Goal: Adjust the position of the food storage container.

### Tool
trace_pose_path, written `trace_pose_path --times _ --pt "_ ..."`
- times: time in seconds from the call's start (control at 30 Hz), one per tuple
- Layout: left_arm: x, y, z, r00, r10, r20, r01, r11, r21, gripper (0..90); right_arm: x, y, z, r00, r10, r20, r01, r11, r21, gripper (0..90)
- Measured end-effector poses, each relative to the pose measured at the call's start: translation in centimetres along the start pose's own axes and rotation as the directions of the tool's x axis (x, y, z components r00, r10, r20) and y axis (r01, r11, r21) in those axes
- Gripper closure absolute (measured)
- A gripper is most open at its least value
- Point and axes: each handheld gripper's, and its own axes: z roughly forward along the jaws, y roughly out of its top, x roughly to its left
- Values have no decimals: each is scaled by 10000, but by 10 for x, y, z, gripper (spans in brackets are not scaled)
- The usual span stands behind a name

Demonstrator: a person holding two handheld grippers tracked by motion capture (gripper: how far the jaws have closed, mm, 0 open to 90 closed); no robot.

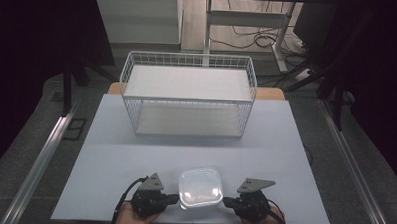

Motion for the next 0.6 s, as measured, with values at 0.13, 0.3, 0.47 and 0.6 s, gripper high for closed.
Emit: trace_pose_path --times 0.13,0.3,0.47,0.6 --pt "9 1 0 9996 -166 -238 167 9999 42 900 0 7 8 9998 -140 166 141 9999 -19 891" --pt "23 6 -2 9978 -313 -577 315 9995 25 900 -3 19 19 9993 -309 192 309 9995 -16 891" --pt "37 15 -1 9964 -236 -816 242 9997 74 900 -9 29 28 9991 -402 149 403 9992 -47 891" --pt "46 21 -2 9951 -257 -950 260 9997 21 900 -14 38 33 9982 -540 268 541 9985 -39 891"
